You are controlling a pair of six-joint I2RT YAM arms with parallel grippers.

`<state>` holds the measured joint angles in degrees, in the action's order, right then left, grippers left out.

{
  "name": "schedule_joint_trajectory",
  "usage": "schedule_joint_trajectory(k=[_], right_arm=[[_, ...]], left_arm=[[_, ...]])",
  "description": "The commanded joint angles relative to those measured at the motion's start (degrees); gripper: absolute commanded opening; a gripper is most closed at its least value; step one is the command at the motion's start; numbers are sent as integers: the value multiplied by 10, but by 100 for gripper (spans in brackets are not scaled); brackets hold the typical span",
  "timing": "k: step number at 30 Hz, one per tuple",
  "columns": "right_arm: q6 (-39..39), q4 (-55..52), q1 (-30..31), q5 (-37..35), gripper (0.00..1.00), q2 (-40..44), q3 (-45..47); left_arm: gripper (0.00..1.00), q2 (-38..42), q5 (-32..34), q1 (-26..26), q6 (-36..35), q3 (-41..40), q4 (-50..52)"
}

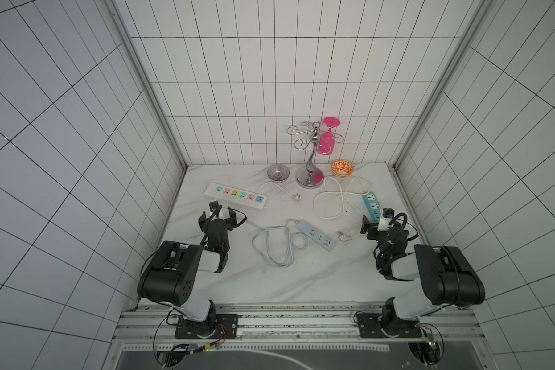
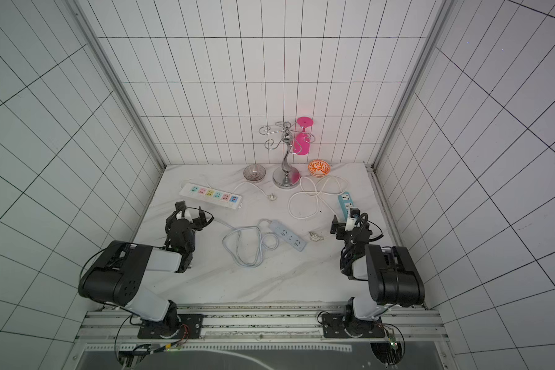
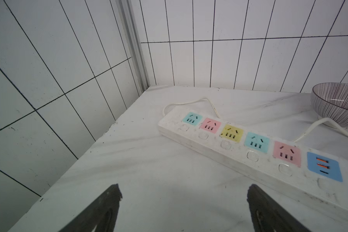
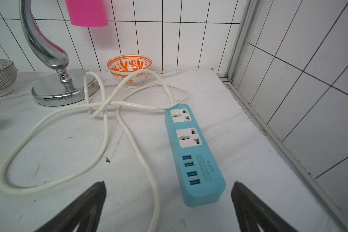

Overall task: Wrap the cord around the power strip
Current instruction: Pick up the power strip from the center of the board.

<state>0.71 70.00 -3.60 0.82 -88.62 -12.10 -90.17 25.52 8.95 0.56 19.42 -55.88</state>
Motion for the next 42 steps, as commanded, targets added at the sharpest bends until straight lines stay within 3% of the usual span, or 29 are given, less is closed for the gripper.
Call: schedule_joint_trajectory(k=[1,34,39,42], right_arm=[[1,13,6,-3,100,-2,-30],[0,15,7,-4,99,4,-32],[29,-203,24,11,95,73,-126],[28,-265,50,42,94,102,-149]], left_arm=[[97,5,6,1,-3,9,-8],[98,26,-11,-1,-19,19,8],[97,96,4,22,-32,68,158],[97,120,18,62,-109,70,144]])
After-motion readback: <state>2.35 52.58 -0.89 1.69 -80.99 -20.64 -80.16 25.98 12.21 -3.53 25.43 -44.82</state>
